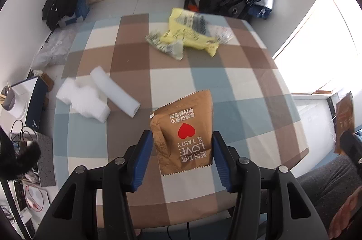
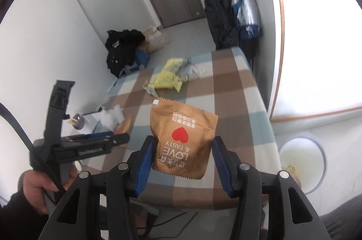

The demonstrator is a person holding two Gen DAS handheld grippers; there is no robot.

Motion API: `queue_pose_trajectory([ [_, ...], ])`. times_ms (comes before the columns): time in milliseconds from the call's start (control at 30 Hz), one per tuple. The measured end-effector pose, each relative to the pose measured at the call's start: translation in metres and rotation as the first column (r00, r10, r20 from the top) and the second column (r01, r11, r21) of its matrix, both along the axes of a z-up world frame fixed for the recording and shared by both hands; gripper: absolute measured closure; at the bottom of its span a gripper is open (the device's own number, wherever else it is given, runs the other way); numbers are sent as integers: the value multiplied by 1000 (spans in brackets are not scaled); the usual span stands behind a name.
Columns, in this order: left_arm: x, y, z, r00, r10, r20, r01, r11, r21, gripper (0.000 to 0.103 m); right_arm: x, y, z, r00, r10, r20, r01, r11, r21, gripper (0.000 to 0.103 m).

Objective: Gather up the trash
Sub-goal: 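Carry both brown packets in the grippers over the white bin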

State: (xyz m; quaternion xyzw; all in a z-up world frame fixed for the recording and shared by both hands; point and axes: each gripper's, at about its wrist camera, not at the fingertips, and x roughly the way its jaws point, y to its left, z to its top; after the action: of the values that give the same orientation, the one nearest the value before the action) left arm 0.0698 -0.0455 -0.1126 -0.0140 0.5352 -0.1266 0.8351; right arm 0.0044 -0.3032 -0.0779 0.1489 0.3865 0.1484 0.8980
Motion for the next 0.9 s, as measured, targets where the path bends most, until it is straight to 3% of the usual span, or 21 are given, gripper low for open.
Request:
queue_pose_trajectory([
  [500,-5,-69,62,985,-115,133,126,988,-85,55,-22,-63,99,974,-92,207,90,996,22,51],
  [700,-8,-116,84,962,-202,181,223,970,-98,55,-39,-107,114,954,-169,247,165,986,37,51],
  [900,-3,-169,88,941,-284,182,308,944,-119,55,-51,-151,107,938,-251,240,253,967,22,51],
])
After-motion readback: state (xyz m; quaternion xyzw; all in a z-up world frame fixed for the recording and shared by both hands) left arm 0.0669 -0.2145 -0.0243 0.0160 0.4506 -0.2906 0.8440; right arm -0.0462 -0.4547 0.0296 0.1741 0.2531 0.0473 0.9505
